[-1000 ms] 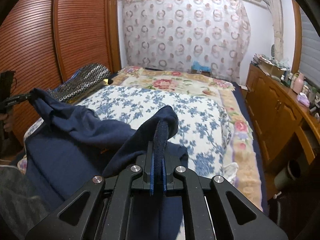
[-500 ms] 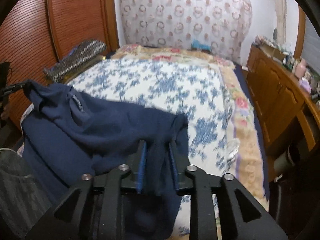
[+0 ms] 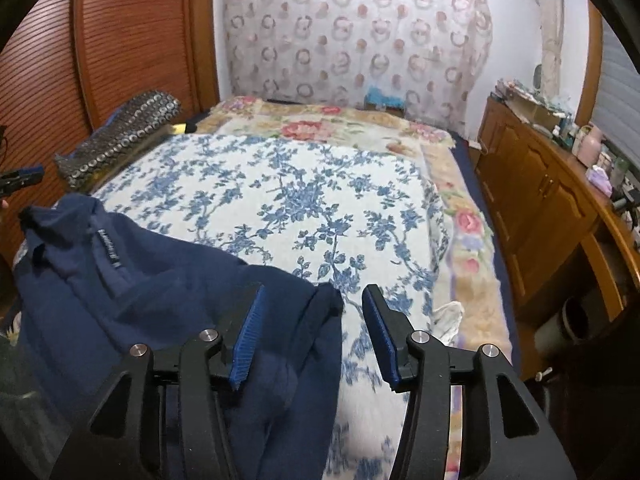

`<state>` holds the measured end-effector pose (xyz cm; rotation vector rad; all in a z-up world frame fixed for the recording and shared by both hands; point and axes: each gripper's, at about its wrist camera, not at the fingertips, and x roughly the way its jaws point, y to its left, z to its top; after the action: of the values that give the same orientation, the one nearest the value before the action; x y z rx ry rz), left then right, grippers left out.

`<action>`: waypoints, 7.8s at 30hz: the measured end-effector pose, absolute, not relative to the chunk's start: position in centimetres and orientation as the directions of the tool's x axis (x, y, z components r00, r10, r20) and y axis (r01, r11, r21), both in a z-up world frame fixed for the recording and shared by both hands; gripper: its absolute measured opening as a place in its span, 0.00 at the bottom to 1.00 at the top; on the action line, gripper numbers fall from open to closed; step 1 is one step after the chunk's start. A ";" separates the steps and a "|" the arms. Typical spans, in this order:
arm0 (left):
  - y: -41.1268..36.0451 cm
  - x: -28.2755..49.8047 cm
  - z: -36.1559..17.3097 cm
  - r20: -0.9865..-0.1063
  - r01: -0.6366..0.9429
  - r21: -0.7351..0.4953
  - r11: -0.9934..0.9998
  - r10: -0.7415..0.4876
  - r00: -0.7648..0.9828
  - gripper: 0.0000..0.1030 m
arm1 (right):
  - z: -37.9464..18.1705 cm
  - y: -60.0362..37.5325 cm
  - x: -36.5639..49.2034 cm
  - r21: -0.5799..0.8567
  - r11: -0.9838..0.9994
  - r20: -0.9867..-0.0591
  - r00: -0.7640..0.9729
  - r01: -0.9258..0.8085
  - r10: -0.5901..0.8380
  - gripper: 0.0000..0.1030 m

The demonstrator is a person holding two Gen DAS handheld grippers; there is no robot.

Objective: Fold small clothes

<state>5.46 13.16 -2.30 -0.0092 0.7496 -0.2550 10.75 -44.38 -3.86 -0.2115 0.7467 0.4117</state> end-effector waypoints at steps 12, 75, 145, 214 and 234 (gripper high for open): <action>11.2 8.8 -6.9 -0.778 0.249 -0.073 0.966 -0.211 0.592 0.56 | -8.0 -43.1 14.4 -0.043 0.899 -0.776 0.582 -0.435 0.245 0.52; 14.0 -5.7 23.9 -0.027 0.395 -0.026 0.918 -0.396 0.918 0.06 | 27.5 -45.6 -2.9 -0.182 0.901 -0.122 0.919 -0.393 0.376 0.07; 2.6 11.2 -8.4 -0.761 0.268 -0.150 0.952 -0.285 0.583 0.49 | -8.1 -50.8 11.3 -0.004 0.980 -0.733 0.667 -0.200 0.133 0.46; 7.1 2.7 -5.6 -0.672 0.259 -0.157 0.953 -0.295 0.679 0.52 | -3.5 -46.6 7.2 -0.018 0.939 -0.633 0.731 -0.344 0.256 0.57; 7.1 2.9 -9.1 -0.733 0.200 -0.142 0.969 -0.239 0.637 0.52 | -9.6 -40.1 8.5 0.000 0.906 -0.715 0.633 -0.423 0.295 0.60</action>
<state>2.88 7.09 -9.05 -0.0494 0.8442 -0.2508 8.51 -40.12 -9.55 -0.1739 0.7841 0.4129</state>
